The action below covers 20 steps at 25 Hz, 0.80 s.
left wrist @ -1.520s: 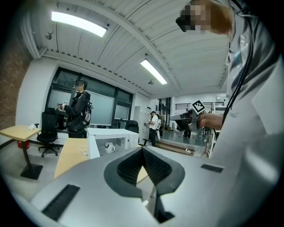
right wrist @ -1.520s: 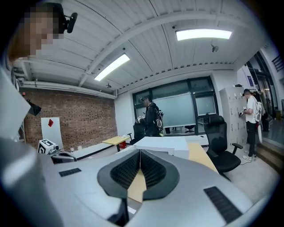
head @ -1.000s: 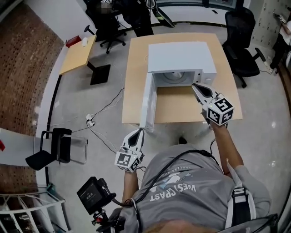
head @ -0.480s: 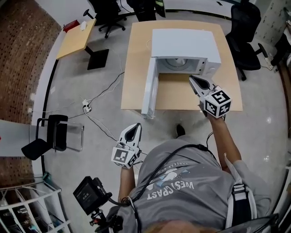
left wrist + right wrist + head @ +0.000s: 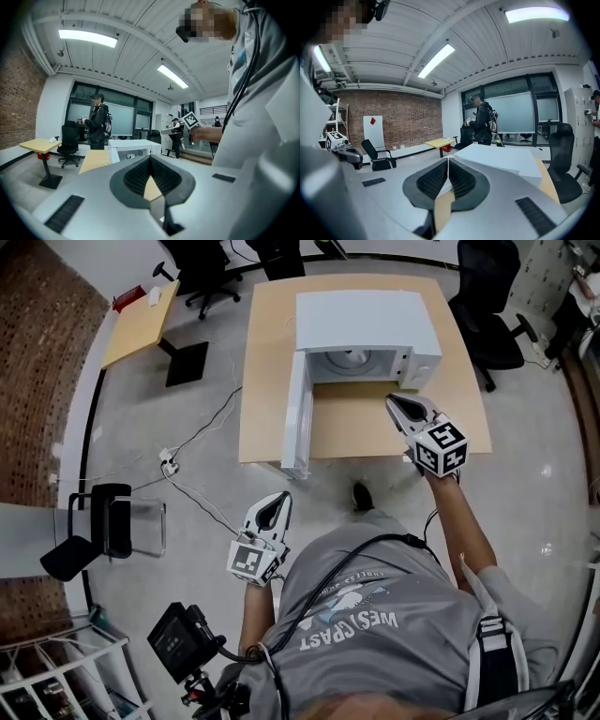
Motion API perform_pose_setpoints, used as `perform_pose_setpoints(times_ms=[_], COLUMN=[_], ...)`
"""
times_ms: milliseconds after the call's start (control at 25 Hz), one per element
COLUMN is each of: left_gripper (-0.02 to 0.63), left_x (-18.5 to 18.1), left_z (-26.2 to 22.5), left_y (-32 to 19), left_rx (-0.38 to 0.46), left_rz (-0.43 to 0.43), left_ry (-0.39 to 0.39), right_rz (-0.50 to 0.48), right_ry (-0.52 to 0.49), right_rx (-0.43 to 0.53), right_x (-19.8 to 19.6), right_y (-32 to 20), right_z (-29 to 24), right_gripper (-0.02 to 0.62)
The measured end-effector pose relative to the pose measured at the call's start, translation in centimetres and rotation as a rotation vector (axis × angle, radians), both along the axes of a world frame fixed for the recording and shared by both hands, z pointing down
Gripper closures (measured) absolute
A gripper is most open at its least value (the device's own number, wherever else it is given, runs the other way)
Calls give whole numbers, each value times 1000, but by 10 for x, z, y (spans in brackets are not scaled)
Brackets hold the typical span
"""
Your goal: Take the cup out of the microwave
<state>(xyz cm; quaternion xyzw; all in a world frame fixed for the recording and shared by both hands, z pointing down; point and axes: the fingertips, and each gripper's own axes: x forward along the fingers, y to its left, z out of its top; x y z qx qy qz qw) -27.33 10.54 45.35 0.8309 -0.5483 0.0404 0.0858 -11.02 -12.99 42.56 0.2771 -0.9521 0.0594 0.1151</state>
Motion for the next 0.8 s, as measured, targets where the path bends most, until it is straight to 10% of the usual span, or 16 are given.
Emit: perform_pose_setpoints(times_ms=[800], left_gripper=[563], left_x=[14], left_z=[-15], left_y=[-163], left_rx=[4], left_rz=[-51], left_ry=[-13], right_rz=[92], right_ry=[235], right_rx=[-133], right_x=[-54], right_y=[-229], right_z=[198], right_gripper=[475])
